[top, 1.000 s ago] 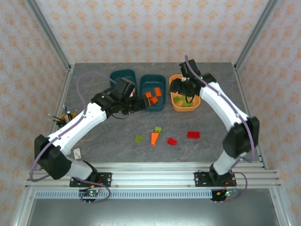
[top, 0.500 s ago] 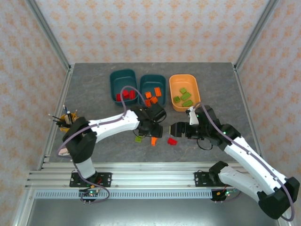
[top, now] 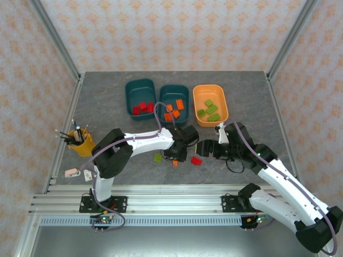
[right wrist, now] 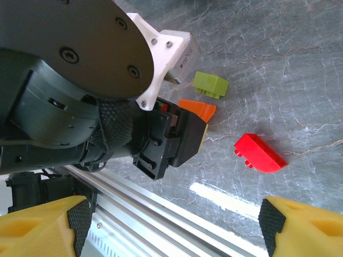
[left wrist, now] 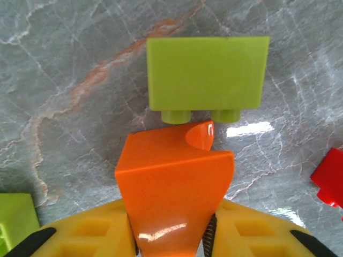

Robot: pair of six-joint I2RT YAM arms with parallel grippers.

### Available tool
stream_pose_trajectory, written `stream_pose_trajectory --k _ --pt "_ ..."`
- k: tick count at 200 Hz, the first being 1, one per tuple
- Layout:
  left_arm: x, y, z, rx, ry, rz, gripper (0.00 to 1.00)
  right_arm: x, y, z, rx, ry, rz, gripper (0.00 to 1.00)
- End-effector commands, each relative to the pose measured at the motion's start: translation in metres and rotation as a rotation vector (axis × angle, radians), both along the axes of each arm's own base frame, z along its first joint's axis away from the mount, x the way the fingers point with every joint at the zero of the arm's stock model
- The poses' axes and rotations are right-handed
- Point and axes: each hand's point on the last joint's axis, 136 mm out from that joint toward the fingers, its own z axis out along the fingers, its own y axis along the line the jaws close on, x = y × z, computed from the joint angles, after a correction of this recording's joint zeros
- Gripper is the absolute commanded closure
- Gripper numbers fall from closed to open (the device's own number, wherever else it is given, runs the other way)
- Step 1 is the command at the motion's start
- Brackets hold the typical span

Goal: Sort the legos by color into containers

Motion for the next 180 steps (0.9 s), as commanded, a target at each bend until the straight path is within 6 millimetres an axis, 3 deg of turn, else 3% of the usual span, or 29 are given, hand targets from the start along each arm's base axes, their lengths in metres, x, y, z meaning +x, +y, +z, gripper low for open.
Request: stream_pose_trajectory --k 1,55,59,96,125,152,180 --pt "0.006 0.009 0.000 0.062 -0.032 -0.001 0.68 0.003 -0.001 -0.004 -0.012 0.003 -0.019 0.17" --pt "0.015 0.019 0.026 0.095 -0.095 -0.001 0.76 0.011 0.002 0.004 -0.018 -0.017 -0.019 0.20" --pt "0.016 0.020 0.040 0.077 -0.114 0.000 0.76 0.011 0.001 0.005 -0.022 -0.020 -0.022 0.21" --pt "0.037 0.044 0.099 0.022 -0.158 0.063 0.76 0.029 -0.002 0.030 -0.037 -0.096 -0.069 0.24" --pt "0.084 0.057 0.138 -0.063 -0.210 0.129 0.76 0.062 0.006 0.058 0.004 -0.178 -0.152 0.26" --pt "0.140 0.063 0.157 -0.101 -0.271 0.166 0.76 0.102 0.021 0.079 0.068 -0.235 -0.239 0.26" --pt "0.208 0.065 0.148 -0.115 -0.311 0.227 0.76 0.146 0.034 0.086 0.076 -0.233 -0.308 0.27"
